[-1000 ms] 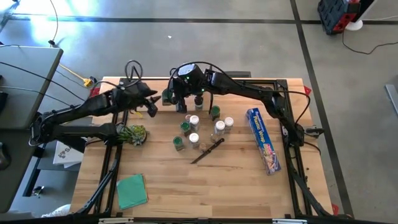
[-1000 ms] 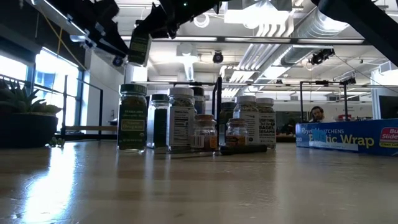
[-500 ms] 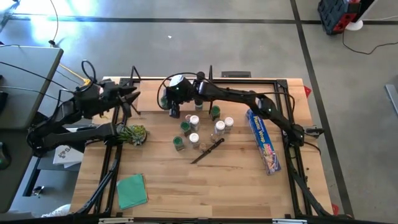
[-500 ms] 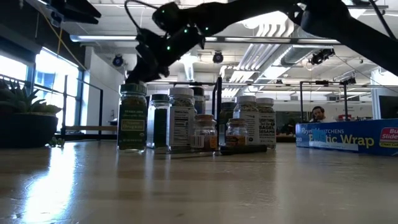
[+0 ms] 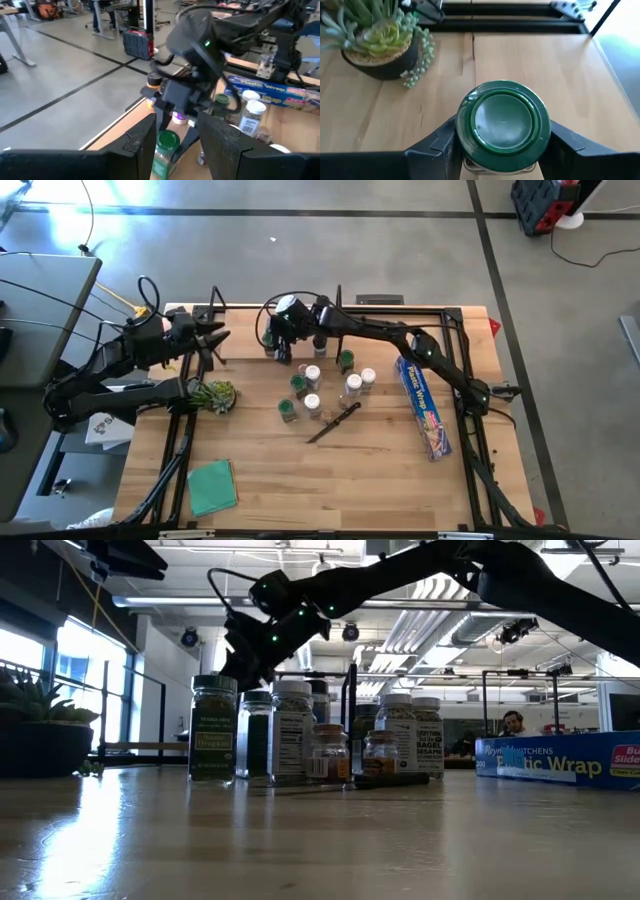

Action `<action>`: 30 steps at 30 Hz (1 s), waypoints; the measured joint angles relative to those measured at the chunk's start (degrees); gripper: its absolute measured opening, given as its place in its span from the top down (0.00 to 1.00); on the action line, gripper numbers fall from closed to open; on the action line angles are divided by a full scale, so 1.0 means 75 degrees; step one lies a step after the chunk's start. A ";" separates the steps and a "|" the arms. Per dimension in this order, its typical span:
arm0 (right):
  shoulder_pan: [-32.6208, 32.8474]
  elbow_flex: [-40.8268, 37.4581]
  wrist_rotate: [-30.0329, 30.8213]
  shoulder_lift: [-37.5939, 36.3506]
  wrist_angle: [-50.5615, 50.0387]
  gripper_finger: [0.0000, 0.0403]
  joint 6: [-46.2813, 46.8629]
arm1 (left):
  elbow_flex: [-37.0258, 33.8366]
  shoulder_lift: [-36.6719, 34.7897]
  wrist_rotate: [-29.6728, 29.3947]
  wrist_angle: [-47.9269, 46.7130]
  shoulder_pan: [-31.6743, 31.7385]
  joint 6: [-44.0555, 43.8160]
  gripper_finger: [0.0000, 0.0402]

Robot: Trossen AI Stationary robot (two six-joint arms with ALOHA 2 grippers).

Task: Shelf spices
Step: Put the green lid seasoning bottle on the shelf

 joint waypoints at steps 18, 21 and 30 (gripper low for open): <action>-0.0063 0.0000 0.0122 -0.0007 -0.0138 0.54 -0.0278 | 0.0000 0.0000 0.0025 0.0009 0.0000 0.0008 0.65; -0.0048 0.0000 0.0448 -0.0007 -0.0155 0.45 -0.0292 | -0.0003 0.0000 0.0028 0.0009 0.0000 0.0008 0.65; -0.0046 0.0003 0.0439 -0.0016 -0.0146 0.31 -0.0523 | -0.0006 0.0000 0.0028 -0.0044 0.0000 0.0008 0.65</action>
